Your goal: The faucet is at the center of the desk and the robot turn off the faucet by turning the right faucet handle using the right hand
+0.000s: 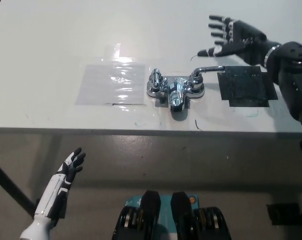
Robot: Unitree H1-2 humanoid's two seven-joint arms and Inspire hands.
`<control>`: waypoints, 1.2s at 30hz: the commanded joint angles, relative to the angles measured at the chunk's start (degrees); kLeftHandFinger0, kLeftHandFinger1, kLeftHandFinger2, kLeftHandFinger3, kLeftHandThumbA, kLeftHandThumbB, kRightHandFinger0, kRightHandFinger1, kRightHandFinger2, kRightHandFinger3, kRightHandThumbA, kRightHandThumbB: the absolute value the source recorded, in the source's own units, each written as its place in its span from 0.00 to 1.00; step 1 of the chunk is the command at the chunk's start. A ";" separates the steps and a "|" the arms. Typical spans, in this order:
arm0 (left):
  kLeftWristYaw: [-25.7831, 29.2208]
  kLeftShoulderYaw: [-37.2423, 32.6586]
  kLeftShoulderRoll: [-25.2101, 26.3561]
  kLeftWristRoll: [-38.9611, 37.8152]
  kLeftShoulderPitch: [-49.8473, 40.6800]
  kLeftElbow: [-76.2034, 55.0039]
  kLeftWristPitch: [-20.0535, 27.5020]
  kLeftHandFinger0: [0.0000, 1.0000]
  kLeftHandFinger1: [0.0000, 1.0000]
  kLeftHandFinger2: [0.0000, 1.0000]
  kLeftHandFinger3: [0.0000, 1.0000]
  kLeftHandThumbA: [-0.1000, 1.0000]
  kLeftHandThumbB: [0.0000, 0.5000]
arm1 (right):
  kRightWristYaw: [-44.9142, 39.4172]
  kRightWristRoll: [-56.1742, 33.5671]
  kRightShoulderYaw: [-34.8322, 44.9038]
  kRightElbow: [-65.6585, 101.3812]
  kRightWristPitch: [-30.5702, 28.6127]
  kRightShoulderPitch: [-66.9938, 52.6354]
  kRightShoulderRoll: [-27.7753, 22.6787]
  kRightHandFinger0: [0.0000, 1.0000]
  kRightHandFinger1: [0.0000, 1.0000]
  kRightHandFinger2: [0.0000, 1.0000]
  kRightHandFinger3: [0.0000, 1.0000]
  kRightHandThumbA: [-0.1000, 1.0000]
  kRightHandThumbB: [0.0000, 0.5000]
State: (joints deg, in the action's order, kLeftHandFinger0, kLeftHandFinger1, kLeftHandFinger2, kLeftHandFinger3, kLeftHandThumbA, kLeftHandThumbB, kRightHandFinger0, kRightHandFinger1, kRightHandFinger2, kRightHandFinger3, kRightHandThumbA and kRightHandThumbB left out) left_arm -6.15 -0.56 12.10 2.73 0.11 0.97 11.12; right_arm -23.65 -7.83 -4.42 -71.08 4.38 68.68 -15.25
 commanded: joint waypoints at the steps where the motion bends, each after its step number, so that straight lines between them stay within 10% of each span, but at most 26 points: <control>1: -0.82 -0.45 0.77 0.31 0.35 -1.33 2.43 1.00 1.00 1.00 1.00 1.00 0.87 | -0.38 1.58 0.19 -2.27 -3.75 4.67 -0.46 1.00 1.00 1.00 1.00 1.00 0.81; 36: -0.90 -0.90 1.06 0.80 1.14 -1.24 2.28 1.00 1.00 1.00 1.00 1.00 0.85 | -1.72 3.22 3.73 -7.69 -3.07 5.77 2.68 1.00 1.00 1.00 1.00 1.00 0.90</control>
State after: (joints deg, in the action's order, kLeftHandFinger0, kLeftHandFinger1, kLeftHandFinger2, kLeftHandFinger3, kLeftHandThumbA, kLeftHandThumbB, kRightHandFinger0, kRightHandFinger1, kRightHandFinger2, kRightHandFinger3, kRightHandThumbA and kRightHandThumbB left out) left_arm -6.16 -1.24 12.20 3.51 0.35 0.97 11.28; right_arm -23.40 -4.02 -1.60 -79.17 1.26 69.75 -12.66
